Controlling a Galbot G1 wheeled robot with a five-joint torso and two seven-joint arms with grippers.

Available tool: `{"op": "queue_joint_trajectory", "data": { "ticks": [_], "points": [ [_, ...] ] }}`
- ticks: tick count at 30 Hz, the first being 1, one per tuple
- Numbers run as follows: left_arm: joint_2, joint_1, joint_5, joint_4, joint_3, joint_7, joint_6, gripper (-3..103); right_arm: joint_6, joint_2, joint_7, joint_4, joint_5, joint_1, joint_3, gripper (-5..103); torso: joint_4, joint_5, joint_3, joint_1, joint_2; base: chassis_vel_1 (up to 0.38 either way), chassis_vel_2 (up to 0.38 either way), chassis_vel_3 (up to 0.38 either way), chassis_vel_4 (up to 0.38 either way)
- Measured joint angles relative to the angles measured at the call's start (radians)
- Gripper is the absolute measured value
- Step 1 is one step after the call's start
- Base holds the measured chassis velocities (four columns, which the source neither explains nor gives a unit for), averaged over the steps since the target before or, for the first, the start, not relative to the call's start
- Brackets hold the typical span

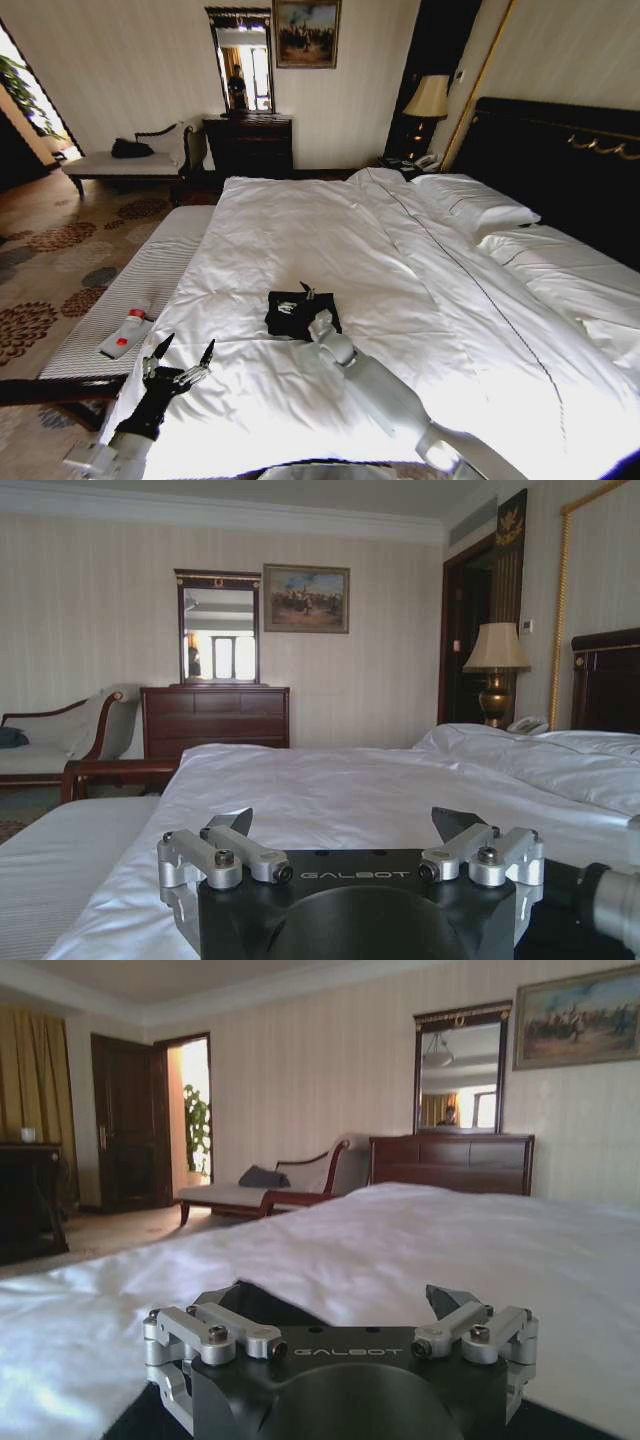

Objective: Fold the clothes on the bed.

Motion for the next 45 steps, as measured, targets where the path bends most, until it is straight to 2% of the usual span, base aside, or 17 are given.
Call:
{"op": "queue_joint_trajectory", "data": {
  "ticks": [7, 13, 18, 21, 22, 24, 26, 27, 28, 30, 31, 32, 35, 37, 39, 42, 45],
  "points": [
    [-0.007, 0.007, 0.031, 0.001, 0.016, 0.025, -0.023, 100, -0.084, 0.006, 0.017, -0.076, 0.056, 0.035, -0.045, 100, 0.0000, 0.0002, 0.000, 0.000, 0.000, 0.000, 0.000, 0.000, 0.000],
    [-0.004, -0.025, 0.019, 0.015, 0.043, 0.018, -0.034, 100, -0.105, -0.005, 0.028, -0.063, 0.102, 0.029, -0.051, 100, -0.0001, 0.0000, 0.000, 0.000, 0.000, 0.000, 0.000, 0.000, 0.000],
    [-0.003, -0.044, 0.009, 0.025, 0.048, 0.014, -0.038, 100, -0.117, -0.057, 0.056, 0.107, 0.184, 0.013, -0.022, 100, 0.0006, 0.0003, 0.000, 0.000, 0.000, 0.000, 0.000, 0.000, 0.000],
    [-0.002, -0.071, 0.030, 0.033, 0.068, 0.003, -0.037, 100, -0.152, -0.171, 0.097, 0.292, 0.221, -0.034, 0.055, 100, 0.0006, 0.0003, 0.000, 0.000, 0.000, 0.000, 0.000, 0.000, 0.000],
    [-0.002, -0.071, 0.030, 0.033, 0.068, 0.003, -0.037, 100, -0.152, -0.171, 0.097, 0.292, 0.221, -0.034, 0.055, 100, 0.0006, 0.0003, 0.000, 0.000, 0.000, 0.000, 0.000, 0.000, 0.000],
    [-0.004, -0.090, 0.052, 0.044, 0.084, -0.012, -0.034, 100, -0.155, -0.240, 0.106, 0.351, 0.214, -0.076, 0.107, 100, -0.0002, 0.0002, 0.000, 0.000, 0.000, 0.000, 0.000, 0.000, 0.000],
    [-0.012, -0.139, 0.173, 0.097, 0.108, -0.055, -0.026, 100, -0.148, -0.349, 0.124, 0.433, 0.183, -0.168, 0.213, 100, -0.0011, 0.0004, 0.000, 0.000, 0.000, 0.000, 0.000, 0.000, 0.000],
    [-0.012, -0.139, 0.173, 0.097, 0.108, -0.055, -0.026, 100, -0.148, -0.349, 0.124, 0.433, 0.183, -0.168, 0.213, 100, -0.0011, 0.0004, 0.000, 0.000, 0.000, 0.000, 0.000, 0.000, 0.000],
    [-0.014, -0.157, 0.229, 0.127, 0.114, -0.066, -0.030, 100, -0.153, -0.379, 0.128, 0.463, 0.160, -0.213, 0.269, 100, -0.0005, 0.0007, 0.000, 0.000, 0.000, 0.000, 0.000, 0.000, 0.000],
    [-0.017, -0.178, 0.267, 0.156, 0.135, -0.076, -0.038, 100, -0.154, -0.418, 0.129, 0.515, 0.125, -0.306, 0.386, 100, 0.0002, 0.0002, 0.000, 0.000, 0.000, 0.000, 0.000, 0.000, 0.000],
    [-0.019, -0.188, 0.253, 0.167, 0.167, -0.080, -0.037, 100, -0.154, -0.438, 0.123, 0.567, 0.114, -0.412, 0.501, 100, 0.0000, -0.0001, 0.000, 0.000, 0.000, 0.000, 0.000, 0.000, 0.000],
    [-0.019, -0.188, 0.253, 0.167, 0.167, -0.080, -0.037, 100, -0.154, -0.438, 0.123, 0.567, 0.114, -0.412, 0.501, 100, 0.0000, -0.0001, 0.000, 0.000, 0.000, 0.000, 0.000, 0.000, 0.000],
    [-0.023, -0.203, 0.229, 0.181, 0.202, -0.087, -0.036, 100, -0.132, -0.439, 0.102, 0.634, 0.095, -0.578, 0.663, 100, -0.0002, 0.0001, 0.000, 0.000, 0.000, 0.000, 0.000, 0.000, 0.000],
    [-0.024, -0.208, 0.225, 0.185, 0.218, -0.088, -0.048, 100, -0.092, -0.406, 0.069, 0.705, 0.067, -0.731, 0.807, 100, -0.0003, 0.0004, 0.000, 0.000, 0.000, 0.000, 0.000, 0.000, 0.000],
    [-0.022, -0.205, 0.221, 0.180, 0.220, -0.088, -0.051, 100, -0.074, -0.389, 0.057, 0.725, 0.049, -0.778, 0.847, 100, 0.0001, 0.0002, 0.000, 0.000, 0.000, 0.000, 0.000, 0.000, 0.000],
    [-0.011, -0.195, 0.213, 0.157, 0.218, -0.086, -0.065, 100, -0.004, -0.307, 0.011, 0.795, -0.016, -0.940, 0.953, 100, 0.0001, 0.0001, 0.000, 0.000, 0.000, 0.000, 0.000, 0.000, 0.000],
    [-0.009, -0.190, 0.210, 0.149, 0.206, -0.087, -0.073, 100, 0.029, -0.249, -0.010, 0.833, -0.051, -1.017, 0.987, 100, -0.0001, -0.0001, 0.000, 0.000, 0.000, 0.000, 0.000, 0.000, 0.000]
  ]
}}
